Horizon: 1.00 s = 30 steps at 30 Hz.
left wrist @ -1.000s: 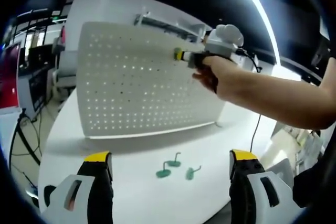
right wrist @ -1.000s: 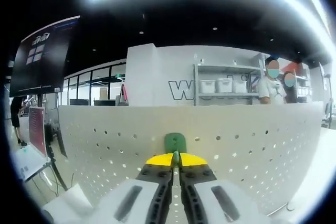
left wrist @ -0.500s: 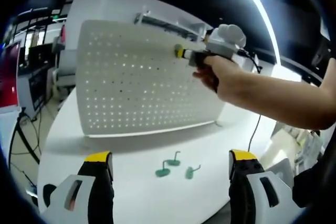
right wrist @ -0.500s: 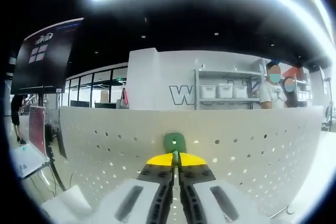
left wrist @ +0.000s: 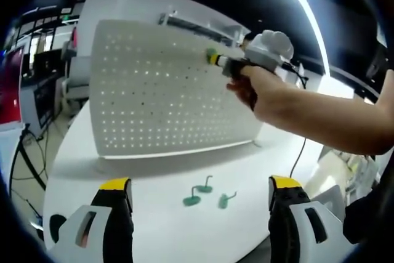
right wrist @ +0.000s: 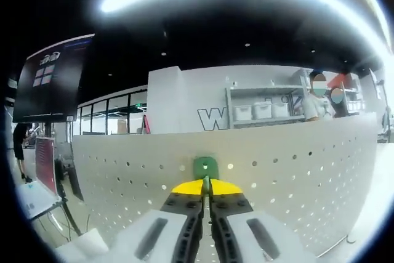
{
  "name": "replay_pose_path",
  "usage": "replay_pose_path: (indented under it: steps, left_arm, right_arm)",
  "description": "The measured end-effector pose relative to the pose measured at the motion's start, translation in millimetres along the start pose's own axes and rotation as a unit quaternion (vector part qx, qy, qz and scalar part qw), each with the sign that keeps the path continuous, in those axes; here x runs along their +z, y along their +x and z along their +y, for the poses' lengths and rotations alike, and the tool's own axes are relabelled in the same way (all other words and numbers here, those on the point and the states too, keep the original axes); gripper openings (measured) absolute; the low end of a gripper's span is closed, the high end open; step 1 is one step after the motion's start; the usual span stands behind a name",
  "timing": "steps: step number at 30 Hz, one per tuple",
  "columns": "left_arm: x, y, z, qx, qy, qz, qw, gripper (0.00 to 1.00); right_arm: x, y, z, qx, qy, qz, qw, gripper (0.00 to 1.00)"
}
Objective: Insert the hook assembly into the mounting plate slot until the hook locks in place.
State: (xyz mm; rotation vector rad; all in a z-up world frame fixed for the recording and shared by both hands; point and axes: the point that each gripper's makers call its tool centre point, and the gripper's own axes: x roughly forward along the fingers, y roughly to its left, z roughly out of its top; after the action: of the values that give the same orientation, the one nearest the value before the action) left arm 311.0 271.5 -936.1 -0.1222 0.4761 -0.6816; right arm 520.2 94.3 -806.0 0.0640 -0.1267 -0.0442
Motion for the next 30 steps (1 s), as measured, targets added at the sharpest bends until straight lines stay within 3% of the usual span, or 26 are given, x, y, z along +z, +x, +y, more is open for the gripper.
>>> replay_pose_path:
  steps: [12,20,25,30]
  left_arm:
    - [0.8,2.8,2.9,-0.001,0.0,0.003,1.0,0.93]
    - [1.2,3.3,3.4,0.0,0.0,0.003,1.0,0.93]
    - [1.8,2.4,2.4,0.001,0.001,0.001,1.0,0.93]
    - [2.3,0.9,1.1,0.001,0.001,0.0,1.0,0.93]
  right_arm:
    - [-5.9,5.0,0.1,-0.004,0.003,0.0,1.0,0.0]
    - [-9.4,6.1,1.4,-0.009,-0.025,0.013,0.9996,0.0]
    - [-10.6,5.1,1.0,-0.004,-0.012,0.02,0.9997,0.01]
    - [-9.5,3.9,3.5,0.005,0.006,0.022,0.9997,0.09]
